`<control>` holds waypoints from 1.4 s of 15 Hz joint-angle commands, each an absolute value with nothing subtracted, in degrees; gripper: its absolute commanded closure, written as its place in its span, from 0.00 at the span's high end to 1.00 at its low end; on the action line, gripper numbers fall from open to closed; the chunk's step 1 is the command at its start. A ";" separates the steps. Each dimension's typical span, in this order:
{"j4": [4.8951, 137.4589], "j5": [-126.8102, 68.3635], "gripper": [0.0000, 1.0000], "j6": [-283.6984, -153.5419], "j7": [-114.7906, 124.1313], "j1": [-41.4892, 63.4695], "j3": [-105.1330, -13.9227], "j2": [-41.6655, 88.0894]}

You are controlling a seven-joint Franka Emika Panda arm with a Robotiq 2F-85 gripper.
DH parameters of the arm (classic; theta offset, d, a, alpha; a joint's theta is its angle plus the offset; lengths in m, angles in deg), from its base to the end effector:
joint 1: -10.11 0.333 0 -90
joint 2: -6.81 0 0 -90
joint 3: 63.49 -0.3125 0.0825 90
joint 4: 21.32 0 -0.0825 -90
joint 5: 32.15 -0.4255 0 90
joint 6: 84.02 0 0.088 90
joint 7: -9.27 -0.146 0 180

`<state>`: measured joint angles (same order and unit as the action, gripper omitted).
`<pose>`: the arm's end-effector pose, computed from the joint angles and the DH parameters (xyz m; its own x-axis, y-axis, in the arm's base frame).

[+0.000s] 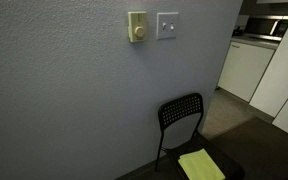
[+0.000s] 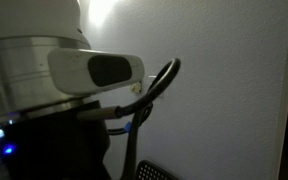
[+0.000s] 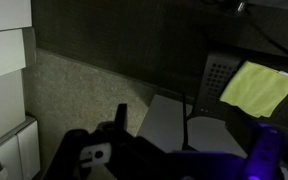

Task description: Turn the right light switch on

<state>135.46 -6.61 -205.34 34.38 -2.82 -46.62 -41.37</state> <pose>0.3193 -0.2021 0.4120 0.9767 0.1940 0.0922 0.1638 -0.9503 0.2649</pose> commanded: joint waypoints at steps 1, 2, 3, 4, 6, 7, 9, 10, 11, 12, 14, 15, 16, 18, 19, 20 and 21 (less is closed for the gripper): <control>135.32 -6.67 1.00 -205.12 34.39 -2.75 -46.65 -41.38; 135.07 -6.68 1.00 -205.03 35.14 -2.33 -46.54 -41.04; 134.72 -6.62 1.00 -204.85 35.71 -1.91 -46.59 -40.60; 134.45 -6.45 1.00 -204.70 36.07 -1.57 -46.76 -40.25; 133.41 -6.09 1.00 -204.09 37.50 -0.26 -47.30 -39.00; 132.66 -5.99 1.00 -203.67 38.67 0.65 -47.57 -38.11; 131.39 -5.83 1.00 -203.33 41.13 2.38 -47.83 -36.62; 130.50 -5.79 1.00 -203.19 42.73 3.42 -47.88 -35.61; 129.47 -5.57 1.00 -203.05 44.04 4.26 -48.11 -34.51; 128.46 -5.50 1.00 -203.00 45.63 5.02 -48.32 -33.41; 126.22 -4.88 1.00 -202.90 49.45 6.38 -48.83 -31.06; 125.18 -4.79 1.00 -203.12 51.72 7.15 -48.84 -29.88; 123.97 -4.82 1.00 -203.10 53.92 7.84 -48.99 -28.56; 121.63 -5.14 1.00 -203.39 58.53 9.09 -49.43 -25.91; 120.52 -5.12 1.00 -203.66 60.77 9.60 -49.82 -24.59; 119.57 -5.09 1.00 -203.74 63.05 10.01 -50.20 -23.57; 118.52 -4.97 1.00 -203.73 65.15 10.36 -50.79 -22.46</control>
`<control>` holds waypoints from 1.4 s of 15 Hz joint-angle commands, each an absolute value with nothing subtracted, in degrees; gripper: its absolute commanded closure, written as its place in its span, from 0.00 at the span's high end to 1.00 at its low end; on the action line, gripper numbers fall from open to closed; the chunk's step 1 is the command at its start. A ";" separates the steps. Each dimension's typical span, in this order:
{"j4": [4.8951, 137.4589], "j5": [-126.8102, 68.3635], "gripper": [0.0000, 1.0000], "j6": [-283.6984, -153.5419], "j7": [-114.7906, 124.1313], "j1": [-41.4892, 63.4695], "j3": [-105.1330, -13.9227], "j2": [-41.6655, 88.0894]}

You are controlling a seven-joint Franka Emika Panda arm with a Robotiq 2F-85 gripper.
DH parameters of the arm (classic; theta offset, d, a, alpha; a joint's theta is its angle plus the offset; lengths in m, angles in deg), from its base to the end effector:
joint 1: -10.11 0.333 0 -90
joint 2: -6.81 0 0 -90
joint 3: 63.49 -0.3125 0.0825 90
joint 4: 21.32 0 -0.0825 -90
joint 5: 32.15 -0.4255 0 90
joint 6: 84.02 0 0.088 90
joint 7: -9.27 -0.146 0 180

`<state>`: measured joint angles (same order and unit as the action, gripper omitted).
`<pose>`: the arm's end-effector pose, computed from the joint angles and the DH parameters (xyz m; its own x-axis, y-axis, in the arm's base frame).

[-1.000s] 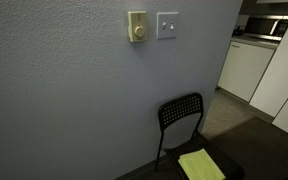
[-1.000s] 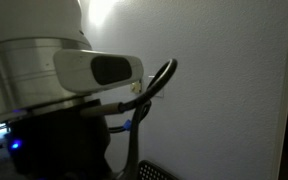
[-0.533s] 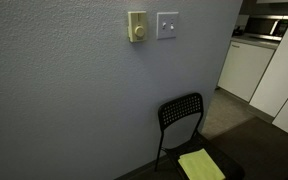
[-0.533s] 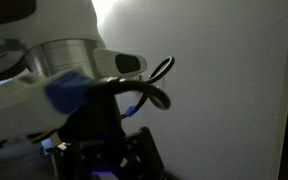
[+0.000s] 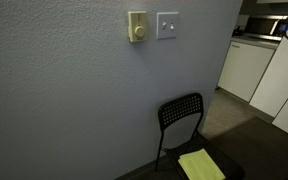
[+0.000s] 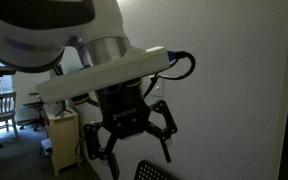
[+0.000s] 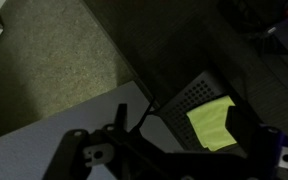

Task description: Turn the right light switch on

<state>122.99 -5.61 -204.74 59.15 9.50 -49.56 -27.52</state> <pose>0.4175 -0.1421 0.4387 0.6706 0.7311 -0.1255 0.7273 -0.6149 0.3049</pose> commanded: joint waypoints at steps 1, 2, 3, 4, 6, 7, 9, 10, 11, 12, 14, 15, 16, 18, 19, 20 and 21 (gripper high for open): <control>117.68 -4.82 1.00 -203.84 67.38 10.62 -51.29 -21.55; 116.84 -4.66 1.00 -203.92 69.52 10.85 -51.91 -20.74; 115.96 -4.56 1.00 -203.89 71.80 11.05 -52.48 -20.02; 115.17 -4.41 1.00 -204.10 74.18 11.23 -52.99 -19.29; 112.86 -4.86 1.00 -202.97 78.59 11.53 -53.97 -17.34; 116.21 -6.09 1.00 -204.76 74.99 10.38 -54.35 -20.48; 114.80 -6.05 1.00 -204.57 77.00 10.53 -54.88 -19.13; 114.46 -6.05 1.00 -204.53 77.27 10.56 -54.95 -18.72; 114.28 -6.05 1.00 -204.51 77.45 10.55 -54.96 -18.49; 114.24 -6.05 1.00 -204.50 77.53 10.55 -54.97 -18.39; 114.59 -6.03 1.00 -205.72 77.38 10.58 -54.90 -18.37; 114.35 -5.56 1.00 -206.87 77.11 10.54 -55.04 -17.79; 114.15 -5.31 1.00 -208.52 77.37 10.62 -54.93 -17.21; 113.09 -5.59 1.00 -212.76 79.15 11.16 -54.38 -15.35; 112.28 -6.19 1.00 -215.03 80.87 11.63 -54.00 -14.00; 111.58 -6.39 1.00 -216.85 81.93 11.73 -54.08 -12.78; 110.26 -7.34 1.00 -218.46 84.34 12.35 -53.98 -11.01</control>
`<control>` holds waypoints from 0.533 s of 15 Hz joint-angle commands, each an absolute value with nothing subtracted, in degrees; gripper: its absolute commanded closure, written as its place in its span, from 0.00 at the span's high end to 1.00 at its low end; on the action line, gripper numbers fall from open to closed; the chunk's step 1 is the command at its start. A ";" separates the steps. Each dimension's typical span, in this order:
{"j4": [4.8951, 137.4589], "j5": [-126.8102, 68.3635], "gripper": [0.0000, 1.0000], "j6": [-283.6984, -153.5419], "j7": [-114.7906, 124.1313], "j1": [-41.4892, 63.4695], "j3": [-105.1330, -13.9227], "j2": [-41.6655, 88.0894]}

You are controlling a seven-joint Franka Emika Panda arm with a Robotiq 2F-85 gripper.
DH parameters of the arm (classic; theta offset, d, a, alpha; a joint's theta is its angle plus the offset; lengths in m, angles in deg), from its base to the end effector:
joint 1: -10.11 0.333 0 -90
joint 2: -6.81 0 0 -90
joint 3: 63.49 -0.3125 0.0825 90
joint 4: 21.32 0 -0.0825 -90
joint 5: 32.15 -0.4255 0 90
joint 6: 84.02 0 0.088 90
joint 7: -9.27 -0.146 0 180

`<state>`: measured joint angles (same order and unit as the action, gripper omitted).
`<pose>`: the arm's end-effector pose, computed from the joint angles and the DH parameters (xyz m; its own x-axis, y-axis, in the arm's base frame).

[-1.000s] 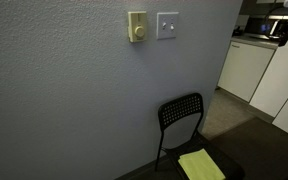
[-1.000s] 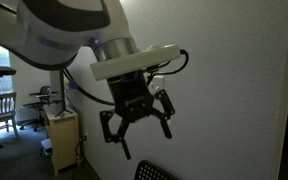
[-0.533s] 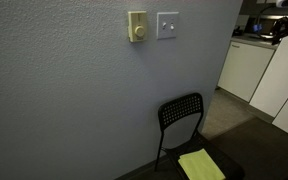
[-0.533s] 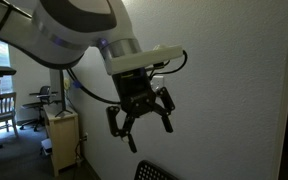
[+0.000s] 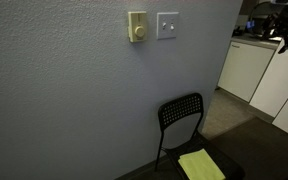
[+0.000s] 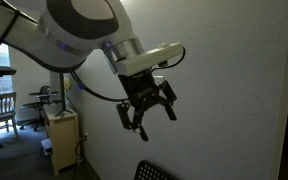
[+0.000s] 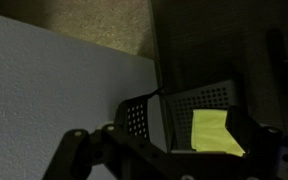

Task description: Turn the right light switch on

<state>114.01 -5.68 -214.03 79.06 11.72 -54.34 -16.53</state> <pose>0.5015 -0.0927 0.4594 0.2739 0.9304 -0.2436 0.9140 -0.1730 0.3669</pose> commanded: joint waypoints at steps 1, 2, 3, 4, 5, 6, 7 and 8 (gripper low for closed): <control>108.90 -8.52 1.00 -220.00 87.28 13.06 -53.92 -9.17; 107.60 -9.64 1.00 -221.15 89.65 13.43 -54.11 -7.39; 105.78 -10.71 1.00 -221.66 92.18 13.88 -54.61 -5.41; 104.24 -12.13 1.00 -222.00 95.10 14.41 -54.94 -3.76; 102.42 -13.38 1.00 -221.89 97.92 14.89 -55.53 -2.04; 100.76 -14.48 1.00 -221.60 100.52 15.07 -56.14 -0.54; 99.00 -15.30 1.00 -221.14 102.79 15.15 -56.98 0.95; 97.36 -15.94 1.00 -220.73 104.89 15.13 -57.88 2.26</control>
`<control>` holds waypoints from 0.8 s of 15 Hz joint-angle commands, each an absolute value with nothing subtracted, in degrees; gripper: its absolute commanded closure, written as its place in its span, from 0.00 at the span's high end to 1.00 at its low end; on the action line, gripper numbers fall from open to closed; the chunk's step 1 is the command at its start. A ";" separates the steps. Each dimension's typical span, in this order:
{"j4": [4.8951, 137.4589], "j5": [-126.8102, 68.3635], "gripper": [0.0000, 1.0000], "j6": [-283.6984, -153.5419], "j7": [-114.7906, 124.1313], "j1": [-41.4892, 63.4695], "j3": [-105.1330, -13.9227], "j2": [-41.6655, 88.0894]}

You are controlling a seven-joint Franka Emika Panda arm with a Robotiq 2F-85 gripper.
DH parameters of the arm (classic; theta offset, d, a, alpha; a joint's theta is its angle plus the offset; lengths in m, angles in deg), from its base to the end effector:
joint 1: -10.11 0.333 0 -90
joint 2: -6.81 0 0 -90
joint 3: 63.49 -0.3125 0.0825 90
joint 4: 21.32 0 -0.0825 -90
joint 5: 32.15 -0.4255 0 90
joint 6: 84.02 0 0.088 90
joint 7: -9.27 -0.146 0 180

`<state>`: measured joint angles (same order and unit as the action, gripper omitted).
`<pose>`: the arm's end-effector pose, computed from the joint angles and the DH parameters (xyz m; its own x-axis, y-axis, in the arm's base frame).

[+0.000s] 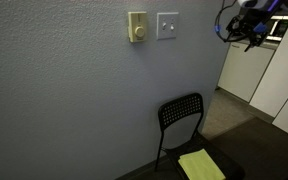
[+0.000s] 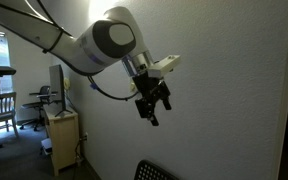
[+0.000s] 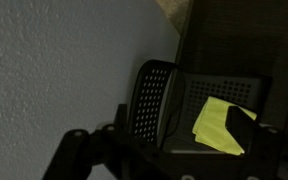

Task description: Turn the right light switch on

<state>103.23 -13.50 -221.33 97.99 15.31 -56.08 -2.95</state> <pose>0.5864 -0.0351 0.4508 -0.0789 0.9620 -0.2614 0.9178 0.1725 0.3577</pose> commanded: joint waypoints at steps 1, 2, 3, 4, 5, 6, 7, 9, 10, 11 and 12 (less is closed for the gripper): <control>95.96 -16.51 1.00 -220.58 106.91 15.02 -58.69 3.44; 94.58 -17.14 1.00 -220.29 108.75 14.92 -59.48 4.50; 93.41 -17.74 1.00 -220.16 110.68 14.79 -60.17 5.44; 92.29 -18.44 1.00 -219.99 112.57 14.71 -60.84 6.27; 91.33 -18.84 1.00 -219.85 114.26 14.62 -61.46 6.99; 90.29 -19.43 1.00 -219.55 115.93 14.54 -62.02 7.64; 89.39 -19.78 1.00 -219.47 117.29 14.52 -62.55 8.20; 88.02 -21.09 1.00 -220.43 119.88 14.58 -63.56 9.36; 87.34 -21.69 1.00 -221.21 120.37 14.67 -64.12 10.13; 86.64 -22.59 1.00 -221.58 120.81 14.74 -64.66 10.81; 86.08 -23.09 1.00 -222.09 120.48 14.80 -65.21 11.51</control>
<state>89.26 -20.56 -221.17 117.90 15.48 -63.56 8.47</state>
